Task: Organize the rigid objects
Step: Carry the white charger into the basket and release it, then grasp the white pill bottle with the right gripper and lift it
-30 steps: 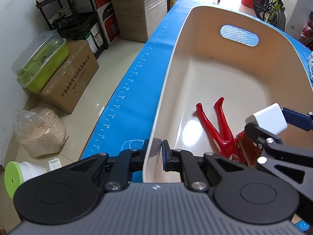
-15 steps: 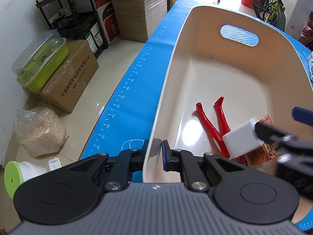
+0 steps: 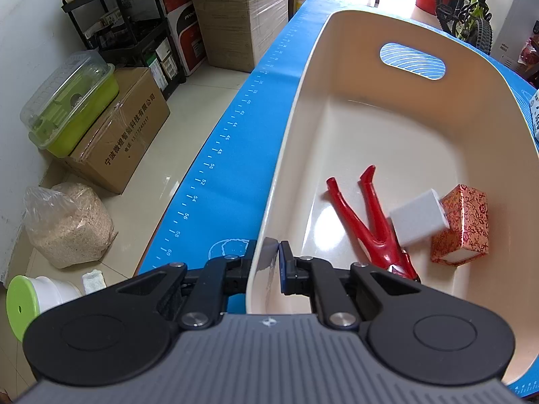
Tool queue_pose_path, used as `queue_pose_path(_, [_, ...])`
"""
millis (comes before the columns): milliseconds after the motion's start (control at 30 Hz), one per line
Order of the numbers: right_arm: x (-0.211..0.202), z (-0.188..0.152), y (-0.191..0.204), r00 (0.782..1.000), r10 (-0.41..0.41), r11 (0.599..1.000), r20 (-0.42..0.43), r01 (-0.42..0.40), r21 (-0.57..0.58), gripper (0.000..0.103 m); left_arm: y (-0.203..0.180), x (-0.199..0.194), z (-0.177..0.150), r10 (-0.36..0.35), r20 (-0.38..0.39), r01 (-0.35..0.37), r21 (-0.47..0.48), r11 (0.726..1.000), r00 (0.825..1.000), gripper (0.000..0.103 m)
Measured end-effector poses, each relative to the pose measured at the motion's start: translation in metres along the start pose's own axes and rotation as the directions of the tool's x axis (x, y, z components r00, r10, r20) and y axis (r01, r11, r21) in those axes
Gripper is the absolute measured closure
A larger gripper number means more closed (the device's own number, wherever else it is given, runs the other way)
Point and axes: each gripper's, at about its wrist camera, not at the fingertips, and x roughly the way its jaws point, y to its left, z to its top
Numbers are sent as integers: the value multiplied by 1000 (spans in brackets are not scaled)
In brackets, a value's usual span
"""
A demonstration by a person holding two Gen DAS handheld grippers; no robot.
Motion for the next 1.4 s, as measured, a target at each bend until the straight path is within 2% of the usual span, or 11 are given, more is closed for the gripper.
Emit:
queue_pose_path(133, [10, -6, -18, 999, -48, 999, -17, 49, 13, 16, 0, 0, 0, -1, 0, 1, -1, 1000, 1000, 89])
queue_pose_path(233, [17, -10, -31, 999, -48, 997, -16, 48, 52, 12, 0, 1, 0, 0, 0, 0, -2, 1000, 1000, 89])
queue_pose_path(533, [41, -23, -54, 989, -120, 991, -91, 125, 50, 13, 0, 1, 0, -1, -1, 1, -2, 1000, 1000, 89])
queue_pose_path(767, [68, -38, -62, 978, -112, 991, -175, 124, 57, 13, 0, 1, 0, -1, -1, 1, -2, 1000, 1000, 89])
queue_pose_path(1133, [96, -50, -59, 978, -99, 991, -182, 113, 69, 13, 0, 1, 0, 0, -1, 0, -1, 1000, 1000, 89])
queue_pose_path(1300, [102, -54, -58, 974, -118, 991, -192, 129, 46, 20, 0, 1, 0, -1, -1, 1, -3, 1000, 1000, 89])
queue_pose_path(1400, [100, -54, -56, 974, -129, 990, -185, 136, 25, 31, 0, 1, 0, 0, -1, 0, -2, 1000, 1000, 89])
